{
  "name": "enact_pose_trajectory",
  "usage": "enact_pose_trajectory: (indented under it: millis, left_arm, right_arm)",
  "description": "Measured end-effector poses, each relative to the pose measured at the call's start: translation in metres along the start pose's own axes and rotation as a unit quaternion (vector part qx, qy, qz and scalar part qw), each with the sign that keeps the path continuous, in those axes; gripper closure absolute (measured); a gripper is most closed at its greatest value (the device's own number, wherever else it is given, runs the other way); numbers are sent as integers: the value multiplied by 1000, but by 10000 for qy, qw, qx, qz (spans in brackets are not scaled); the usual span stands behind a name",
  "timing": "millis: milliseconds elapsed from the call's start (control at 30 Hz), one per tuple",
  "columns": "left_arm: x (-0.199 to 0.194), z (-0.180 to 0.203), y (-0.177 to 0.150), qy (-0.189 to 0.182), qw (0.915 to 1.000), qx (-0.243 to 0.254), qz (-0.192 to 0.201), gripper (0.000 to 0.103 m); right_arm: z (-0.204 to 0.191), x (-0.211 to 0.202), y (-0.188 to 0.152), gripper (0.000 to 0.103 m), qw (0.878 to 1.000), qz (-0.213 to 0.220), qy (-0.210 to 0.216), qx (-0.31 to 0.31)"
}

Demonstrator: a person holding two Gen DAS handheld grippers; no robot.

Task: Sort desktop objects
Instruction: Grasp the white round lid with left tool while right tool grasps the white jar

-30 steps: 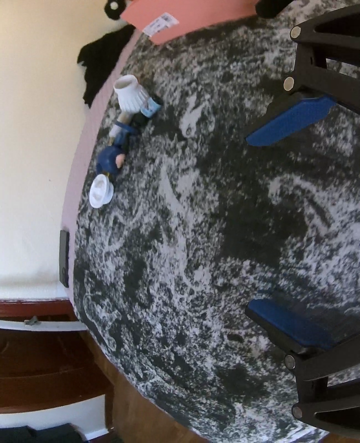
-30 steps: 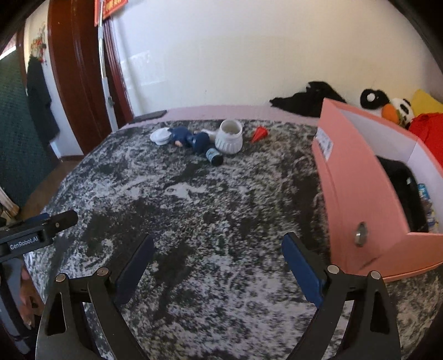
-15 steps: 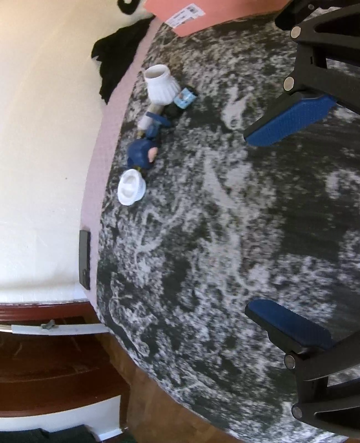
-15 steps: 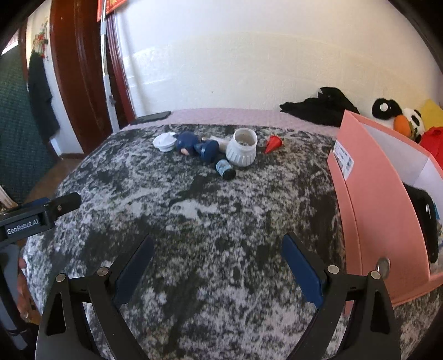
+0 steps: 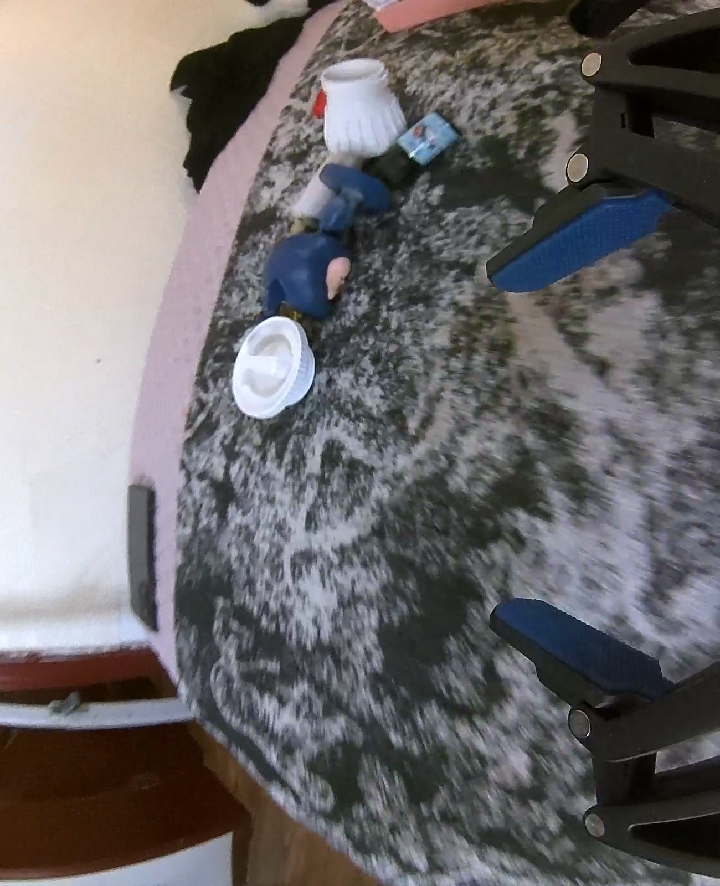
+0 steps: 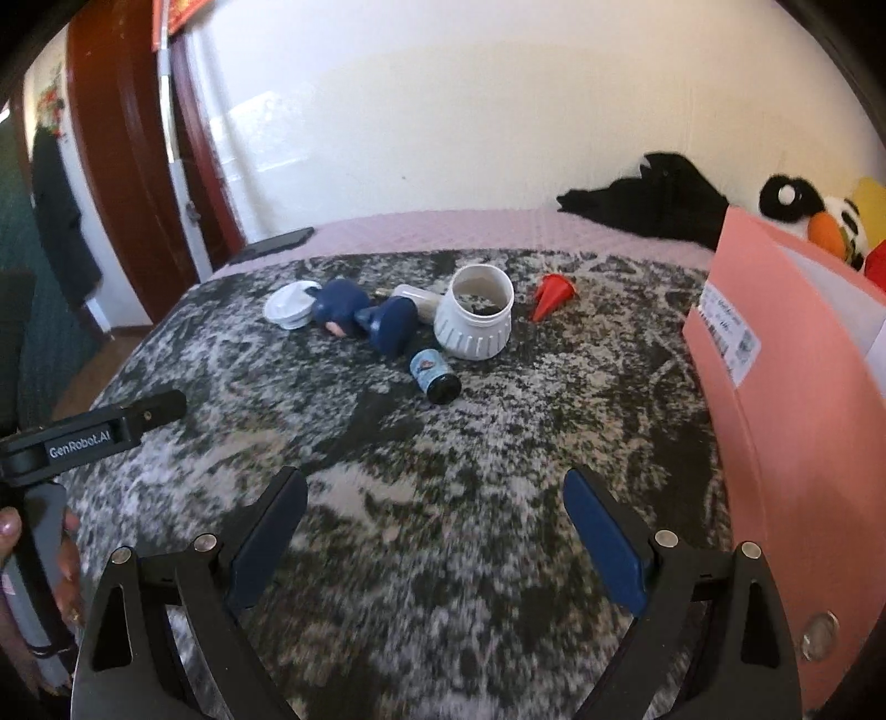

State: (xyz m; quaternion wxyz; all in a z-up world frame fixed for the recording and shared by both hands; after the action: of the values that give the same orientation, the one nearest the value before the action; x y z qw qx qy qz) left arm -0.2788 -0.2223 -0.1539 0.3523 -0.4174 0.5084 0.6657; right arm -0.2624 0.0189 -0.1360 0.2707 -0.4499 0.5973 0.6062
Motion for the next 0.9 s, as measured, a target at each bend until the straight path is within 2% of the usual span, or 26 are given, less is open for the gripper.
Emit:
enact_pose_trajectory:
  millis: [133, 400, 500, 767, 800, 833, 867, 900]
  left_arm:
    - [29, 8, 27, -69, 9999, 108, -109, 10]
    - [84, 29, 82, 331, 9979, 523, -187, 10]
    - [94, 37, 95, 497, 9965, 669, -84, 10]
    - [108, 48, 134, 438, 9968, 663, 76, 10]
    - [109, 49, 135, 378, 9968, 693, 90, 14]
    - [108, 49, 135, 317, 9968, 724, 106, 25]
    - [106, 49, 133, 252, 9967, 758, 130, 31]
    - [104, 49, 132, 198, 9965, 793, 152, 38]
  right_arm:
    - [12, 25, 23, 7, 9997, -37, 31, 228]
    - [26, 61, 67, 7, 9993, 4, -36, 373]
    - [30, 74, 80, 7, 9990, -20, -40, 434]
    - [37, 103, 108, 7, 9985, 25, 13, 545]
    - [37, 105, 111, 8, 9986, 48, 19, 534]
    - [36, 107, 114, 11, 9986, 72, 24, 522]
    - [35, 108, 115, 31, 9987, 98, 39, 496]
    - [34, 109, 116, 43, 9989, 122, 59, 459]
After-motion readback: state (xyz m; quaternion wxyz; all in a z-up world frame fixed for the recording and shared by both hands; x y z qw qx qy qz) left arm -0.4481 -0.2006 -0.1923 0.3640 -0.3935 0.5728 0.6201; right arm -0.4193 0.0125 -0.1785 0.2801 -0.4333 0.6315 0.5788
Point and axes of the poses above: each gripper's, at about its wrist camera, not at the fingertips, and x roughly the way its jaws point, z to its right, y to its top, the point moved 2 cm from there along x, roughly the way its jaws point, and after that the axes turned 15 degrees about -z, right-handed, at the moved point
